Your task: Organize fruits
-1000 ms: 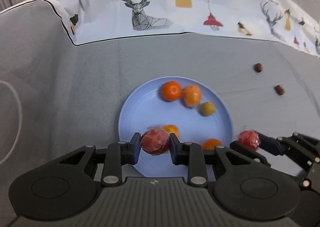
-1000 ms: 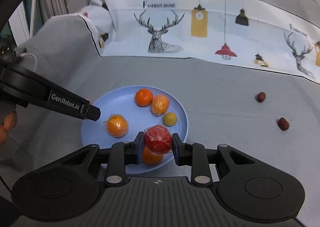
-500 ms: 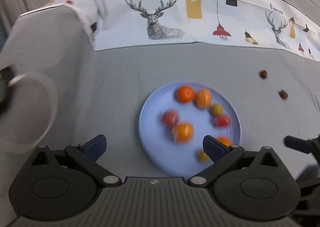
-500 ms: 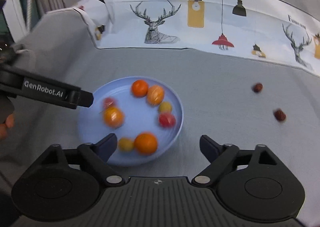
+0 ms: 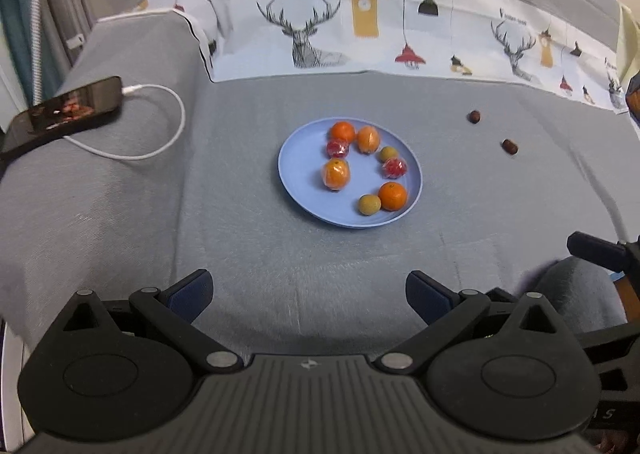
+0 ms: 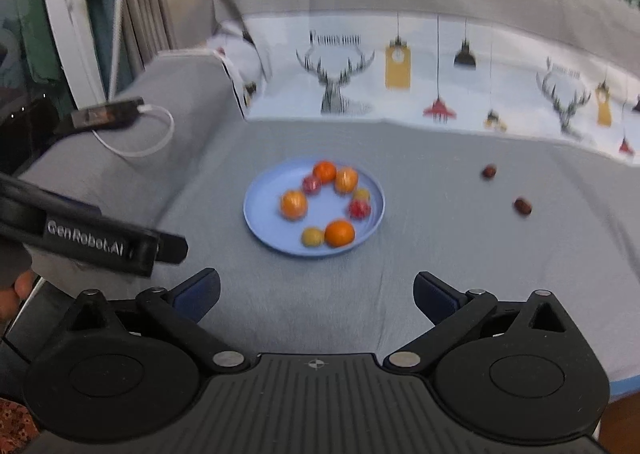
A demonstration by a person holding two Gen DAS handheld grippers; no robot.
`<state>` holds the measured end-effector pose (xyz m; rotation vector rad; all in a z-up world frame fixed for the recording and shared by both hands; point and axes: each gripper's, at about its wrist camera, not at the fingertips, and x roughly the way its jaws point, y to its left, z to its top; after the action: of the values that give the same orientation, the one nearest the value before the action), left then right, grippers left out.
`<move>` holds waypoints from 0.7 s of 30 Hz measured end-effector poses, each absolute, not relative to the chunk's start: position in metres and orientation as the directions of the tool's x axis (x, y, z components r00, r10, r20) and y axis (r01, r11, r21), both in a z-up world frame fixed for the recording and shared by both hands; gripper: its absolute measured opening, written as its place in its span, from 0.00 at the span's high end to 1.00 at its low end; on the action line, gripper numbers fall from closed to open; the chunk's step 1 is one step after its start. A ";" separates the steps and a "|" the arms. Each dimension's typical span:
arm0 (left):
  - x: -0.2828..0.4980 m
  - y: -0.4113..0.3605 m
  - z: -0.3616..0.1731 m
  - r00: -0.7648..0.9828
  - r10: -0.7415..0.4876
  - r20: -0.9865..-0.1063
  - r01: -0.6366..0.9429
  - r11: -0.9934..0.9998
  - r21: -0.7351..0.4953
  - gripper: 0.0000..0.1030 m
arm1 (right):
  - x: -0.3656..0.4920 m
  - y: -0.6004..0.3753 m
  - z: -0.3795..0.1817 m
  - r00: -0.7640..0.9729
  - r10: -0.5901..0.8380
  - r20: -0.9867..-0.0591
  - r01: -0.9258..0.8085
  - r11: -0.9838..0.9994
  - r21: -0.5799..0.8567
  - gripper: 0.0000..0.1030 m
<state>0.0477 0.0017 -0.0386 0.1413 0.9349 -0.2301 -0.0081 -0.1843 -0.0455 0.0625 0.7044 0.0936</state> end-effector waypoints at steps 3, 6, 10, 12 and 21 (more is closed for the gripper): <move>0.034 0.003 -0.030 0.595 -0.129 -0.793 0.241 0.970 0.023 0.01 | -0.024 -0.181 -0.034 0.788 0.108 -0.606 -0.081 0.994 0.072 0.01; 0.024 0.005 -0.022 0.616 -0.123 -0.778 0.227 0.973 0.027 0.01 | -0.036 -0.177 -0.026 0.810 0.108 -0.576 -0.098 0.994 0.049 0.01; 0.015 0.007 -0.012 0.638 -0.128 -0.759 0.226 0.974 0.026 0.01 | -0.047 -0.176 -0.017 0.830 0.106 -0.548 -0.104 0.994 0.035 0.01; 0.012 0.007 -0.009 0.647 -0.131 -0.752 0.229 0.973 0.027 0.01 | -0.051 -0.176 -0.015 0.835 0.104 -0.540 -0.102 0.994 0.034 0.01; 0.007 0.005 -0.004 0.663 -0.139 -0.736 0.239 0.971 0.032 0.01 | -0.058 -0.175 -0.012 0.846 0.096 -0.524 -0.096 0.995 0.029 0.01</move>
<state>0.0067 0.0053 -0.0039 0.1294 0.8190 -0.2140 -0.0577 -0.1751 -0.0122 0.0017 0.5526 0.1013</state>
